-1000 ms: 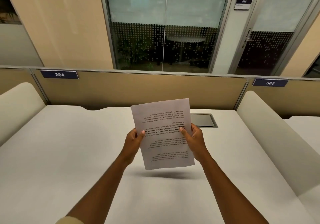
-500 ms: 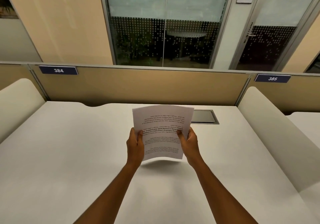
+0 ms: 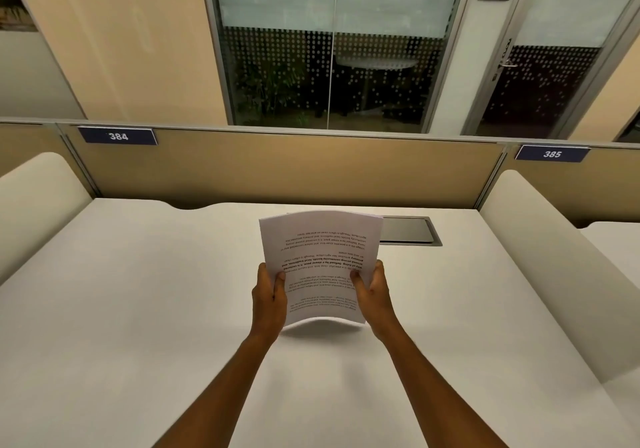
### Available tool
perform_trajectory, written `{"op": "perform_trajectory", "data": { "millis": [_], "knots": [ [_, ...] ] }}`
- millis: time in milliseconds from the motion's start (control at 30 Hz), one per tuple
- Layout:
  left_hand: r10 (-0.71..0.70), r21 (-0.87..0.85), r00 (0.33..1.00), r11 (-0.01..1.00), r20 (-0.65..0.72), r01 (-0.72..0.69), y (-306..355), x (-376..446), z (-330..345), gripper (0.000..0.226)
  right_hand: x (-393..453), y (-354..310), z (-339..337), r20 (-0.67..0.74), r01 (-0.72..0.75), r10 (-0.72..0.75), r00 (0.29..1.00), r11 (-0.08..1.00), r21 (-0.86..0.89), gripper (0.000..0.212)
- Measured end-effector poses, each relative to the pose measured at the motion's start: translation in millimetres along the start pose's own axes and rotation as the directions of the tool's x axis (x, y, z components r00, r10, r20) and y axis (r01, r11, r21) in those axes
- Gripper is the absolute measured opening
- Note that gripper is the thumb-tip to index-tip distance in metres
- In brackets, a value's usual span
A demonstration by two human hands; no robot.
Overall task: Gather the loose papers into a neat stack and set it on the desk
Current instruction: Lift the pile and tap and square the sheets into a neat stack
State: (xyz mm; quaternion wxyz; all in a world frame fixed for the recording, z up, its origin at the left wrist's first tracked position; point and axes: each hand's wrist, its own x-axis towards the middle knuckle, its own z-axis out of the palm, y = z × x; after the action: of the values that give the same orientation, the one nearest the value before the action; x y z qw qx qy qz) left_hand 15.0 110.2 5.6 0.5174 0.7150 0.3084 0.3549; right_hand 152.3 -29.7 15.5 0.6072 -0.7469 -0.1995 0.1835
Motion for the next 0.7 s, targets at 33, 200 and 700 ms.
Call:
{"op": "perform_trajectory", "data": {
  "millis": [33,200,700],
  "knots": [
    [-0.002,-0.003,1.000,1.000,-0.005,0.002,-0.6,-0.4,-0.4,0.022,-0.5,0.2,-0.1,0.005,0.004,-0.004,1.000,1.000,-0.002,0.027],
    [-0.064,-0.003,0.996,0.998,0.060,0.064,-17.1,-4.3,-1.1,0.014,-8.3,12.8,-1.0,0.022,-0.026,0.026,0.999,1.000,0.012,0.024],
    [0.109,0.100,0.979,0.987,0.170,-0.128,36.0,57.3,-5.5,0.007,25.1,-29.2,-12.4,-0.016,0.020,-0.019,1.000,0.995,0.099,0.029]
  ]
}}
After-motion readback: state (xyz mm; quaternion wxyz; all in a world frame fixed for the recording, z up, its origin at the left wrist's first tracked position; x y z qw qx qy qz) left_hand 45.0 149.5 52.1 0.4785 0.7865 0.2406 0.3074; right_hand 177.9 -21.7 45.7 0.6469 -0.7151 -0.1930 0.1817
